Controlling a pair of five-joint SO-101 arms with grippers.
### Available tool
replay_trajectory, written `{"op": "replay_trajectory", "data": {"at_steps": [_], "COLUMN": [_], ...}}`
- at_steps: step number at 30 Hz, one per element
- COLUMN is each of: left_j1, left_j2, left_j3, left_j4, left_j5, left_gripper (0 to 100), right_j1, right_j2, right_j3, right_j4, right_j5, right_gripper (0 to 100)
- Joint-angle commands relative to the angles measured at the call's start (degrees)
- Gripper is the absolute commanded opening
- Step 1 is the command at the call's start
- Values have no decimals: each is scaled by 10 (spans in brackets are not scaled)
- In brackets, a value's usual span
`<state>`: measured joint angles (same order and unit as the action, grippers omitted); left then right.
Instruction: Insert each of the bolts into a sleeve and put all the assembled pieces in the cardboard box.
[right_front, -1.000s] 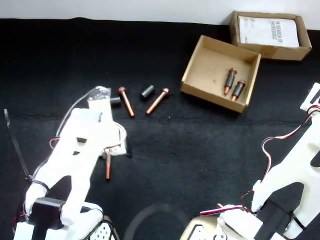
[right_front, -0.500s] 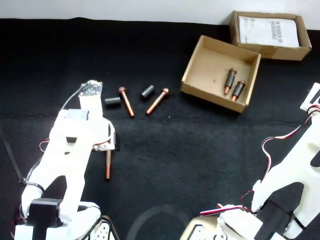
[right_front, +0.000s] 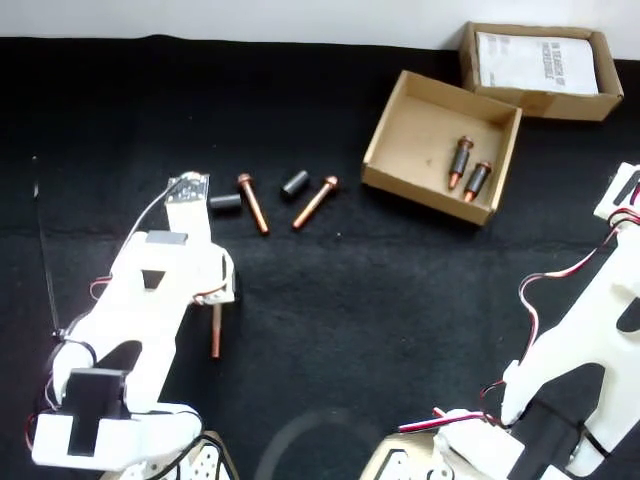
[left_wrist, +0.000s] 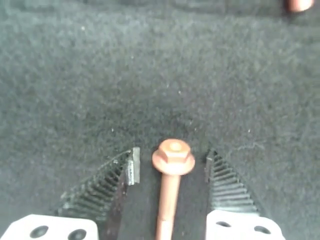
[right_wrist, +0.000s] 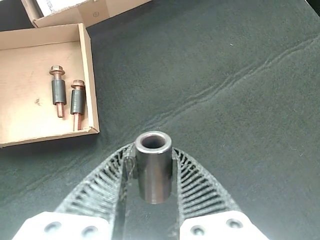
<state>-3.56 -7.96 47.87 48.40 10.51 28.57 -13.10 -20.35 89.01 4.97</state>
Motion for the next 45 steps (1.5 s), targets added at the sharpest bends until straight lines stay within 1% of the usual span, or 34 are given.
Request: {"op": "replay_trajectory", "data": {"at_steps": [1,3,5,7,15,19,25,29,35,39,41,42,45], "left_j1": [1,2,2,2,3,1,4,5,5,15,20,20,33], "left_j2": [2,1,-2,-2,-4,-17,-116,-215,-356,-433,-473,-495,-562], "left_j3": [0,0,1,1,-2,-28,-71,-94,-78,-33,7,29,103], "left_j4": [-21,-22,-19,-19,-18,-18,-21,-25,-105,-164,-199,-222,-303], "left_j5": [1,0,0,0,0,0,0,-4,-7,-66,-108,-129,-166], "left_gripper": [98,0,22,7,9,9,9,9,9,9,9,9,9], "right_j1": [0,4,11,14,9,-15,-113,-211,-360,-436,-468,-481,-509], "right_j2": [-28,-28,-28,-25,-23,-23,-29,-29,-24,-23,-23,-22,-22], "right_j3": [36,56,68,72,72,90,208,284,355,375,377,381,398], "right_j4": [-33,-38,-40,-41,-40,-39,-80,-137,-222,-260,-278,-298,-358], "right_j5": [-5,-5,-5,-5,-5,-5,-5,-1,0,7,46,60,60], "right_gripper": [8,8,8,8,8,8,8,8,8,8,8,8,8]}}
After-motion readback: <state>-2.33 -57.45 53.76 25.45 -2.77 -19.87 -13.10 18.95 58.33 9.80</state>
